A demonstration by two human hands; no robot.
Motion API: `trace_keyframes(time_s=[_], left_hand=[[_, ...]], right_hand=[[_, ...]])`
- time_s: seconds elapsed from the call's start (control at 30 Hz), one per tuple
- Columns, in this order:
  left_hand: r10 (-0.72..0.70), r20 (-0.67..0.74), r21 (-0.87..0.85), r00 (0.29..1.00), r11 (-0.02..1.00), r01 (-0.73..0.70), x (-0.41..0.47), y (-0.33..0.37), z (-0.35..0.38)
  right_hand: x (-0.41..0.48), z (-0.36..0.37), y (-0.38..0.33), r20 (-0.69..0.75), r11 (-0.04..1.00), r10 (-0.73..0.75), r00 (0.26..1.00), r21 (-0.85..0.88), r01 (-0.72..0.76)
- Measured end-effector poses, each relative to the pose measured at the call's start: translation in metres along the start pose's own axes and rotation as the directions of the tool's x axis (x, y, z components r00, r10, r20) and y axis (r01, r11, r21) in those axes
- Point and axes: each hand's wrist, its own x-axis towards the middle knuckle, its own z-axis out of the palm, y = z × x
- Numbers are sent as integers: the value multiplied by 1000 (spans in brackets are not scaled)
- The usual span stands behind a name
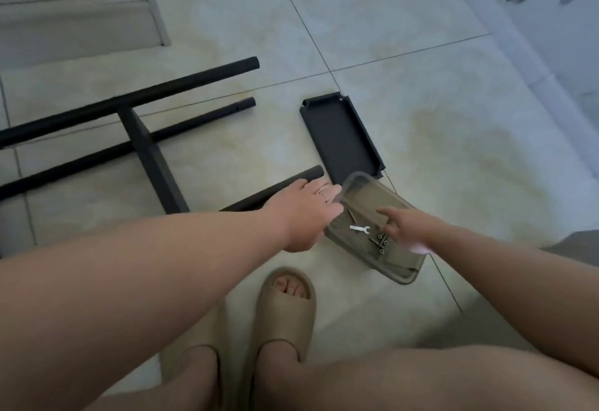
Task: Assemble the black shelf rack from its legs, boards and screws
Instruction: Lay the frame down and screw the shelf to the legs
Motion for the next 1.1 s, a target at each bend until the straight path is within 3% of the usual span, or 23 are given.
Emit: trace_keyframes(time_s=[0.2,0.43,0.67,1.1], left_hand=[[12,47,0,999,1000,-12,32,15,38],[10,0,-153,1000,988,-10,43,15,64],[49,-99,-215,994,974,-69,36,9,75],[71,-100,-155,992,984,-87,35,8,78]], right_hand=[[47,41,13,-25,990,40,999,133,-36],[93,55,-9,-179,962,33,983,271,17],[113,67,-29,-201,974,10,979,223,36],[111,69,-31,-136,969,65,989,247,-30]])
